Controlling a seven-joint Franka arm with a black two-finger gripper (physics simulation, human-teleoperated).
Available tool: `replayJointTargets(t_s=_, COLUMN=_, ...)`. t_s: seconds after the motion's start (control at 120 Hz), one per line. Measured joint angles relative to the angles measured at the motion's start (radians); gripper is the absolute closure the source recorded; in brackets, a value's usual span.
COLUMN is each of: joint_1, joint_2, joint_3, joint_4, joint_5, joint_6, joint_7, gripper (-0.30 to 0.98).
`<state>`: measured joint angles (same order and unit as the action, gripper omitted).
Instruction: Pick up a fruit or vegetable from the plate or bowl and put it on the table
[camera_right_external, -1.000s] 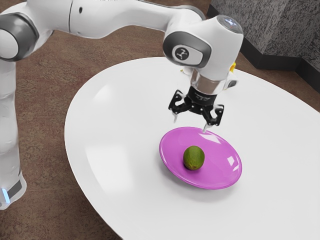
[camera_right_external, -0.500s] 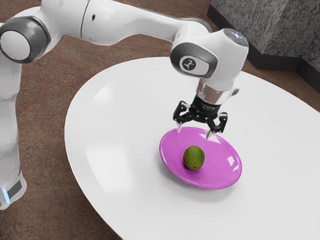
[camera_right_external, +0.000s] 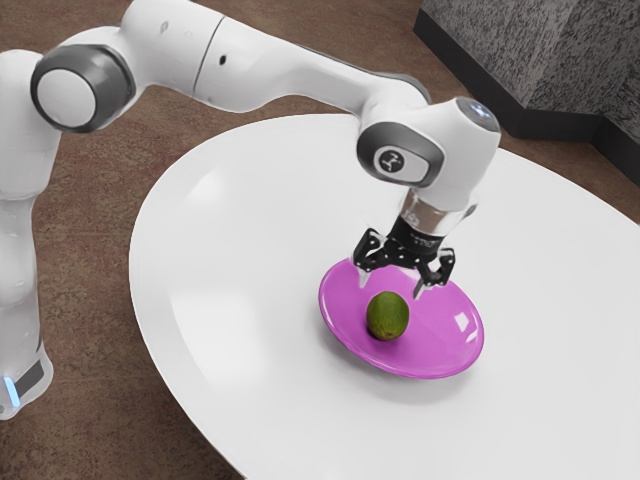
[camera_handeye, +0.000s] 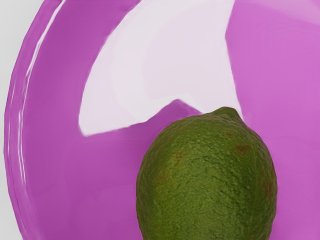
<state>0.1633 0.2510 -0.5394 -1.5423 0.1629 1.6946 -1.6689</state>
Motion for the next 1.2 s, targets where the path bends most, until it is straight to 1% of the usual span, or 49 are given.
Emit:
replayJointTargets(t_s=0.45, joint_1=0.000, joint_2=0.103, joint_3=0.024, joint_4=0.023, joint_5=0.023, joint_6=0.068, joint_7=-0.025, gripper=0.00)
replayJointTargets(t_s=0.758, joint_1=0.000, joint_2=0.110, joint_3=0.024, joint_4=0.017, joint_5=0.023, joint_6=0.074, joint_7=-0.027, gripper=0.00)
replayJointTargets(t_s=1.2, joint_1=-0.001, joint_2=0.135, joint_3=0.024, joint_4=0.013, joint_5=0.024, joint_6=0.046, joint_7=0.051, gripper=0.00)
